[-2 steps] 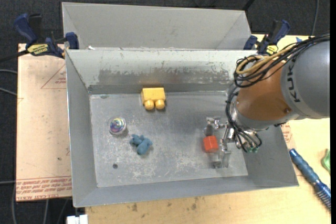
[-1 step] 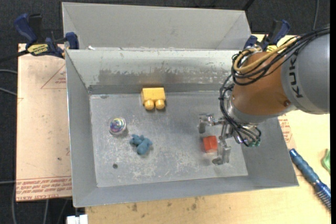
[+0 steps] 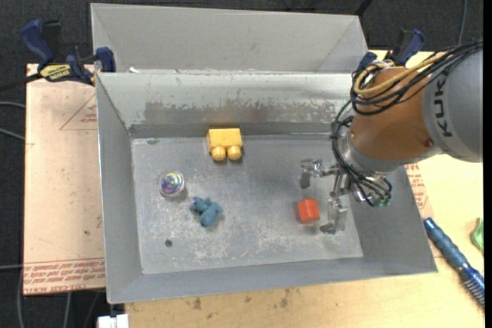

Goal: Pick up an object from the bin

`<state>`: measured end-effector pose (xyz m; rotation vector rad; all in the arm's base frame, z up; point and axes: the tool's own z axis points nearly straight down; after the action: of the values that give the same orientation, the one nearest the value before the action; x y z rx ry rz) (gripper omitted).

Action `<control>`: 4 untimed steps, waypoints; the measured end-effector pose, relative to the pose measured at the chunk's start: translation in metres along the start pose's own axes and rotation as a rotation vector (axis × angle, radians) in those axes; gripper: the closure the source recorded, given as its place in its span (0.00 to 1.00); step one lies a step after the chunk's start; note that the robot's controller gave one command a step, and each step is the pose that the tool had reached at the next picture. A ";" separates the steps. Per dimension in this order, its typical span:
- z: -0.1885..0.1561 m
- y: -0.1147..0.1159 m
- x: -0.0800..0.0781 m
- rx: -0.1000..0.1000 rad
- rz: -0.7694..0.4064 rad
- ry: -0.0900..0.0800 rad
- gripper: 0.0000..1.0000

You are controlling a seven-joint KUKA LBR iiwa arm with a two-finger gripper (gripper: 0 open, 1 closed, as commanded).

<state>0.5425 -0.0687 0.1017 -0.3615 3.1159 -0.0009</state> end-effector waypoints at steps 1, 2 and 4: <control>0.034 0.008 -0.016 -0.003 -0.003 0.003 0.00; 0.034 0.008 -0.017 -0.003 -0.004 0.002 0.00; -0.036 0.008 -0.020 0.002 -0.005 -0.005 1.00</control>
Offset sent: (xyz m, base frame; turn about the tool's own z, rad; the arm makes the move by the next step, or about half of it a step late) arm 0.0135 0.0099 -0.0317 -0.0015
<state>0.5598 -0.0562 0.1380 -0.3694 3.1100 -0.0024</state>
